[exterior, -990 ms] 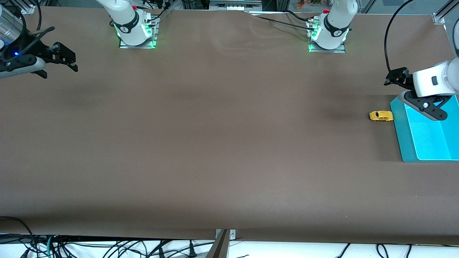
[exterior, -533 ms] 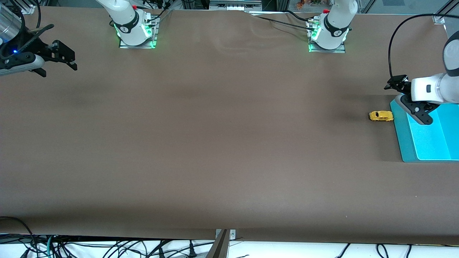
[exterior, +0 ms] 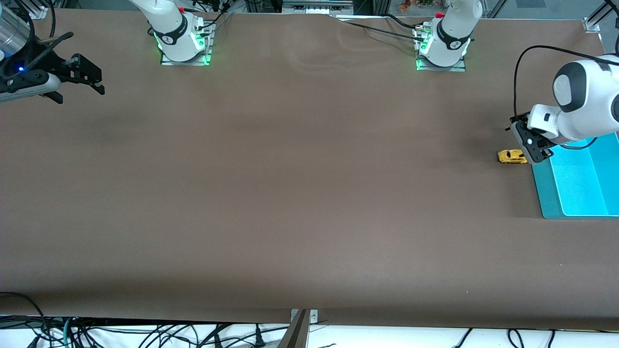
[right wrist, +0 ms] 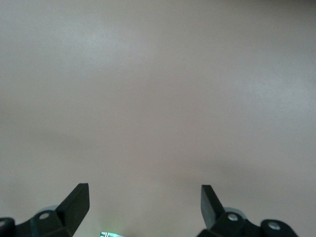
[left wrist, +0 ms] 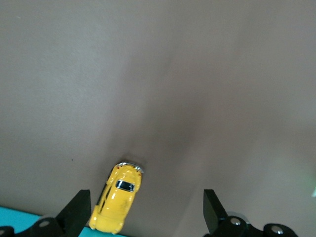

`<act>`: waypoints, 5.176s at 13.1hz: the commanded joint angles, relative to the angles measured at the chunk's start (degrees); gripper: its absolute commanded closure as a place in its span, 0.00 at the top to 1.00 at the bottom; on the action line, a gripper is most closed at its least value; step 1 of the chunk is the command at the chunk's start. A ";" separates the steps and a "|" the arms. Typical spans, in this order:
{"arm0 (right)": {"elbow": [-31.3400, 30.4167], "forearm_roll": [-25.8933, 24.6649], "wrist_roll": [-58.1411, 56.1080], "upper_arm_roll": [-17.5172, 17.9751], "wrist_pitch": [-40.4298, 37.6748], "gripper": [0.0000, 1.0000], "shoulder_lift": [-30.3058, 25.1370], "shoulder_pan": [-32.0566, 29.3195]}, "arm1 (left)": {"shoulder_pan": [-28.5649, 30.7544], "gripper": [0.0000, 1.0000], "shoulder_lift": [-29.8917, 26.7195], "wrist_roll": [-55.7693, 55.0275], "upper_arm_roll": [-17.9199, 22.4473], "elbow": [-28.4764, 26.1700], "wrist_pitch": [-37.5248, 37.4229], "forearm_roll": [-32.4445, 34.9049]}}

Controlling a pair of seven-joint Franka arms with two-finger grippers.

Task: Wind and store yellow beetle car
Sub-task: 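Lower the left gripper onto the car and close on it, then lift the car and lower it into the turquoise bin, then open the left gripper to release the car in the bin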

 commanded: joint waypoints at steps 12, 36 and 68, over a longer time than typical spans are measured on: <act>0.40 -0.98 0.97 -0.74 -1.22 1.00 -0.89 1.03 | 9.27 1.00 14.03 18.82 -0.54 -2.30 25.39 12.47; 0.23 -0.98 0.97 -0.74 -1.22 1.00 -0.89 1.12 | 10.15 0.14 6.74 16.88 -12.94 21.14 -16.76 11.67; 0.14 -0.98 0.97 -0.83 -1.22 1.00 -0.97 1.12 | 30.64 1.00 19.23 5.87 -29.52 45.40 -36.08 17.83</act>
